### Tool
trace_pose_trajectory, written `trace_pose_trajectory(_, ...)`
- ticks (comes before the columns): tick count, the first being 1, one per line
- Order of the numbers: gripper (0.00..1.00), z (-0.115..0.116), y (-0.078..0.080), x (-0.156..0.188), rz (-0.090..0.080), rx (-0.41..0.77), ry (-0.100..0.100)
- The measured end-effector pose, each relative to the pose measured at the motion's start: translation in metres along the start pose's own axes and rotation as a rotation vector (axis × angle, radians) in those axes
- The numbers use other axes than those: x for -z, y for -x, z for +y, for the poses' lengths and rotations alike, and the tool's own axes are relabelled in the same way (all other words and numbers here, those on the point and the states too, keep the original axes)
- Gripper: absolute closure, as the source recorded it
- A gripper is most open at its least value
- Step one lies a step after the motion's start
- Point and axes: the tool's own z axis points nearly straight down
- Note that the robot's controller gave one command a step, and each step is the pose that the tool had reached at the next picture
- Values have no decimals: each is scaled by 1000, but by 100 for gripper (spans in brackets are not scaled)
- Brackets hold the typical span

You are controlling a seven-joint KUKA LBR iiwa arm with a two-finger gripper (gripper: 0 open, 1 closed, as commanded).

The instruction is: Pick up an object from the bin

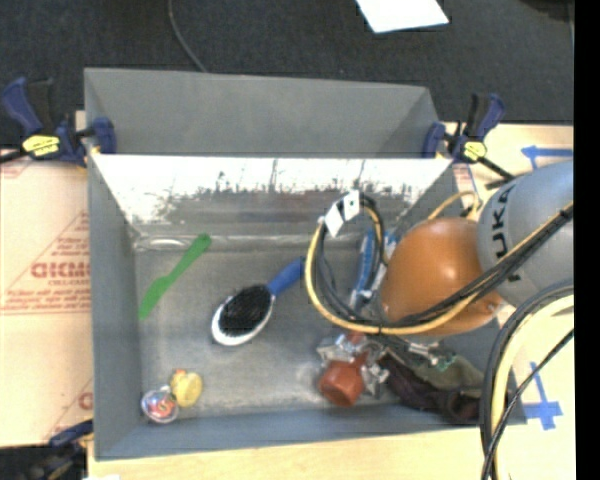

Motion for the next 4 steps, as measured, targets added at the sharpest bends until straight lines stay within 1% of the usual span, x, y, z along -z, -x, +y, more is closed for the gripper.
trace_pose_trajectory(1, 100, 0, 0, 0, 0, 0, 0)
trace_pose_trajectory(2, 100, 2, -2, 22, 9, -1, 10)
trace_pose_trajectory(3, 100, 0, 0, 64, 5, -3, 5)
trace_pose_trajectory(4, 100, -1, 0, 96, 5, -4, 6)
